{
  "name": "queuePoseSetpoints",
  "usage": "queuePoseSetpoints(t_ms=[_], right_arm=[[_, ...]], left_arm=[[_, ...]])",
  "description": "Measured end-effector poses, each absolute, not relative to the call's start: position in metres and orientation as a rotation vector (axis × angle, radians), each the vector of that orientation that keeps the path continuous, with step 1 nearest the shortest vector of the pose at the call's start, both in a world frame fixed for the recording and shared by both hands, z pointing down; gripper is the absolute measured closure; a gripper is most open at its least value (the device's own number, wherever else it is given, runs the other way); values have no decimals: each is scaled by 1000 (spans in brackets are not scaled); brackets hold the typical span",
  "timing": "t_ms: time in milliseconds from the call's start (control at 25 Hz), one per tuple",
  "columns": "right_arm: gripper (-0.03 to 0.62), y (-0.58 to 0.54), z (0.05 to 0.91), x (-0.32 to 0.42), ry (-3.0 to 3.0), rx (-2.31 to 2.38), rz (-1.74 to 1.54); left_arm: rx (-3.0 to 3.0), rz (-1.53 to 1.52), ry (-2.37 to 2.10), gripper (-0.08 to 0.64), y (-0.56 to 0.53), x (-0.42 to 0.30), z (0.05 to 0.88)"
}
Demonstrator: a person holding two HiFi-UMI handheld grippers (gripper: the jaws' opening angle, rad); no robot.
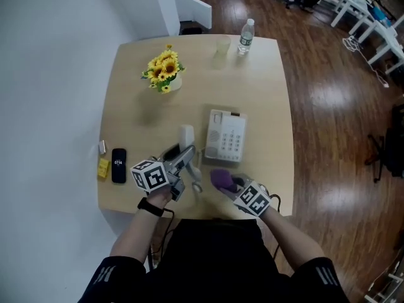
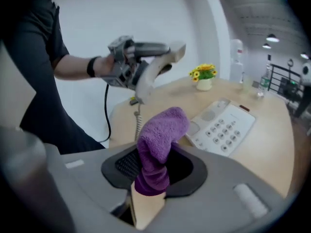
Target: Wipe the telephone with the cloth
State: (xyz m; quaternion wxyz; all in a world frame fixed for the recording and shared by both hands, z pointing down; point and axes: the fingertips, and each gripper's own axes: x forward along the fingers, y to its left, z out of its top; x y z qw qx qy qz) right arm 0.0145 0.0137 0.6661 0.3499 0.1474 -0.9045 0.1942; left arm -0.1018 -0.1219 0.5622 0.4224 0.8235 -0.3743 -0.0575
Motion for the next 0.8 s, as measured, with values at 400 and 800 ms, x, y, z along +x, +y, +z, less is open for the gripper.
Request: queuePoseSetpoints(t_ms=[400,800], right_arm=[[462,10,595,93,-2473,818,684],[461,-9,567,114,-2511,937,678]], left_arm=[[2022,305,-1005,339,-186,-34,664],[1923,677,-1135,337,-222,-9,710]])
